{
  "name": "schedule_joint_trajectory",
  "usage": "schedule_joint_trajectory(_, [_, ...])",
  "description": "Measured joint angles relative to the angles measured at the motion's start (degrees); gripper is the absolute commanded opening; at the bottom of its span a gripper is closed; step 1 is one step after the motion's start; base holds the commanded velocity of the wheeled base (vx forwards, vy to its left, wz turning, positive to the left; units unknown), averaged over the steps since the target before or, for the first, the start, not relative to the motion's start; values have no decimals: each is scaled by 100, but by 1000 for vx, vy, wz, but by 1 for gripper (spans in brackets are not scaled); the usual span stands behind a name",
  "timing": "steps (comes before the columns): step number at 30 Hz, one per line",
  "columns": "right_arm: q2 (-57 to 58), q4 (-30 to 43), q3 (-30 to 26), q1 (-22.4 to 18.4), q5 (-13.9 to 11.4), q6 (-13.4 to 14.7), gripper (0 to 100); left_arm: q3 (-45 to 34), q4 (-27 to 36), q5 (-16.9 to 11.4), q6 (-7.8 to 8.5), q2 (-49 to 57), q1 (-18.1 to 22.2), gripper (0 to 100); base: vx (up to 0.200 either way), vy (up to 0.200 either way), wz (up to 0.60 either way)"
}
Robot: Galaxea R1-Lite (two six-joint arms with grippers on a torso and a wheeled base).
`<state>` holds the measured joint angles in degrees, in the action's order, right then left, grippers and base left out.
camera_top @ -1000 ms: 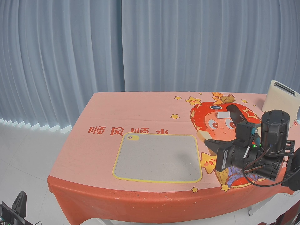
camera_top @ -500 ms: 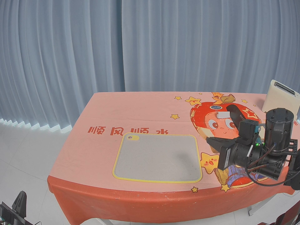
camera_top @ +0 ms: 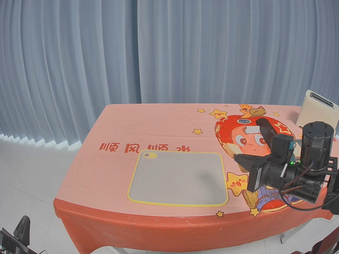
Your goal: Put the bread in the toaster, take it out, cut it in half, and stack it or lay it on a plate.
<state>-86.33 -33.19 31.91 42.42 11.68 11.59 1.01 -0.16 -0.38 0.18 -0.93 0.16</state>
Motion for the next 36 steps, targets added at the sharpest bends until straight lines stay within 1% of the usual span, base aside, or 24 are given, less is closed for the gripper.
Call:
schedule_joint_trajectory(4, [4,0,-2,0,0,-7,0,0,2,2,13,0,0,0,0,0,0])
schedule_joint_trajectory(10, [-27,-6,41,-50,-20,-7,0,0,6,43,-18,0,5,0,0,0,0])
schedule_joint_trajectory(13, [-33,-6,49,-67,-22,-7,0,0,6,84,-34,0,5,0,0,-200,0])
schedule_joint_trajectory(17, [-33,-11,61,-65,-11,-7,0,0,5,89,-152,0,9,0,0,-200,0])
schedule_joint_trajectory(36, [-40,-9,50,-78,6,-33,0,0,-6,95,-157,0,9,0,0,-200,0])
